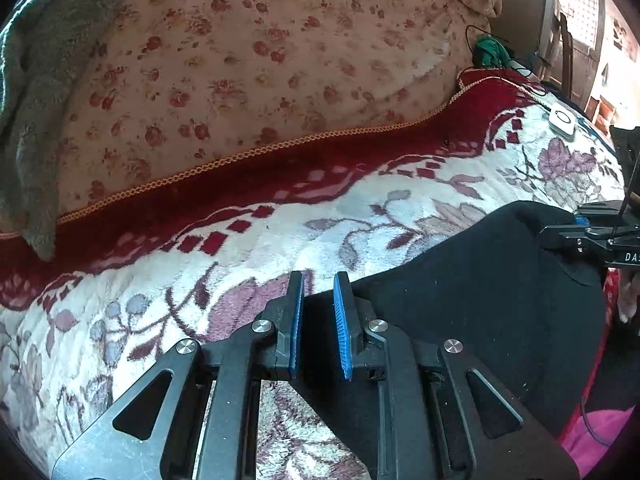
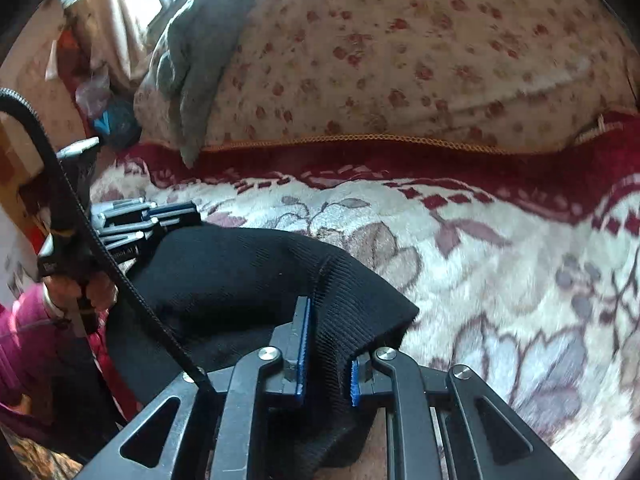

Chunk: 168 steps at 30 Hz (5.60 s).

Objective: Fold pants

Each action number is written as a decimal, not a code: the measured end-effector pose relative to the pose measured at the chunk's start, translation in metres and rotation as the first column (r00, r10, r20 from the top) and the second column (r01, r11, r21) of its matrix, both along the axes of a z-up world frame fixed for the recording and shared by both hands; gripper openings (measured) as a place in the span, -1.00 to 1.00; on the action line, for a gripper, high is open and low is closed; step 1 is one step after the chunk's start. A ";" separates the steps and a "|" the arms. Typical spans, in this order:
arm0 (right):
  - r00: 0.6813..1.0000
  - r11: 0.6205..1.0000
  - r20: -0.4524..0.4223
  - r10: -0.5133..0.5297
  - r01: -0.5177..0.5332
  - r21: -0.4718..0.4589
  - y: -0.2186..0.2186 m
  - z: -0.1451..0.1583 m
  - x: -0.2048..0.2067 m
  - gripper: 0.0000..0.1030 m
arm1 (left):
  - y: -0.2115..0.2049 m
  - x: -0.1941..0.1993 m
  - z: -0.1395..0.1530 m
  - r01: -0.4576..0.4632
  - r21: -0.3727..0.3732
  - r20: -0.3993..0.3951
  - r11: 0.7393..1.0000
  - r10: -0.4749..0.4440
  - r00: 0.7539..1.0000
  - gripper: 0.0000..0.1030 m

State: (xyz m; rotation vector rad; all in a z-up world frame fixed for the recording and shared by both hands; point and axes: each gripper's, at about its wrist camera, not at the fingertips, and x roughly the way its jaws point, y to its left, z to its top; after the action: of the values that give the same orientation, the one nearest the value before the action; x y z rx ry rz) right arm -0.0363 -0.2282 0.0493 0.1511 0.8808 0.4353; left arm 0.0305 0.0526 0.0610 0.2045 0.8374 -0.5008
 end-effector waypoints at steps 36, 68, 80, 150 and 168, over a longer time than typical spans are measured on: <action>0.990 0.990 -0.007 -0.138 0.139 0.040 0.009 0.032 -0.040 0.33 | 0.012 -0.073 0.025 -0.261 -0.078 -0.068 0.962 0.256 0.964 -0.02; 0.981 0.974 -0.193 -0.015 0.058 0.218 0.010 -0.039 0.004 0.88 | 0.010 -0.057 -0.038 -0.375 -0.224 -0.235 0.900 0.324 0.917 0.80; 0.992 0.955 -0.128 -0.022 0.059 0.292 -0.001 -0.036 -0.005 0.15 | 0.009 -0.057 -0.035 -0.323 -0.265 -0.250 0.909 0.259 0.933 0.21; 0.949 0.957 -0.156 0.275 -0.256 0.134 0.288 -0.017 0.087 0.26 | 0.270 -0.103 -0.012 -0.791 -0.081 -0.192 0.606 0.769 0.609 0.25; 0.959 0.960 0.048 0.278 -0.279 0.023 0.301 0.035 0.032 0.26 | 0.234 -0.129 0.022 -0.799 -0.017 0.019 0.601 0.799 0.601 0.25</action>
State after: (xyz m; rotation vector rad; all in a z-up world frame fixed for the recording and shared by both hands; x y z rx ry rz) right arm -0.0046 0.0729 0.0842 0.0436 0.8551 0.7126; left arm -0.0989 0.2870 0.0829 -0.1897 0.8110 0.3672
